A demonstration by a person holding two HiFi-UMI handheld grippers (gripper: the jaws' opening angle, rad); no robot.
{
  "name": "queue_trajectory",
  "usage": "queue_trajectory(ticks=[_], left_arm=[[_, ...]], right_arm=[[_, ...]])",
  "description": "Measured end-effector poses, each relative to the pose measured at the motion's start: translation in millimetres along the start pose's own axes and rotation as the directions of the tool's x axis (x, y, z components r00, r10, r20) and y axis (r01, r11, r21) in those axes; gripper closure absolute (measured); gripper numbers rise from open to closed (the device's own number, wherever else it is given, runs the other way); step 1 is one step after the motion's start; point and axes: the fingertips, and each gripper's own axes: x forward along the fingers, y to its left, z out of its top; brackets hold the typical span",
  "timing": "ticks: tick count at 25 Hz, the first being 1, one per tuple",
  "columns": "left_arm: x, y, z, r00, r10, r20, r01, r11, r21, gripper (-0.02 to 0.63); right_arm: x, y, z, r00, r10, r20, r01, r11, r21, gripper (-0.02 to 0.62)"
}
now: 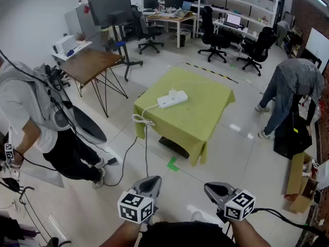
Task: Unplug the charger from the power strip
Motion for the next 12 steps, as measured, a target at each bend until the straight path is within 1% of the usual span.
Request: queue_trajectory(ticks=[7, 12], left_arm=[[3, -7, 1, 1.000, 0.012, 0.001, -0.012, 1.000, 0.001, 0.600], [4, -13, 5, 0.999, 0.035, 0.003, -0.035, 0.999, -0.005, 0.600]], right_arm=[[-5, -6, 2, 1.000, 0.010, 0.004, -0.010, 1.000, -0.004, 0.592], [-9, -11, 7, 1.000, 0.031, 0.003, -0.031, 1.000, -0.008, 0.592]])
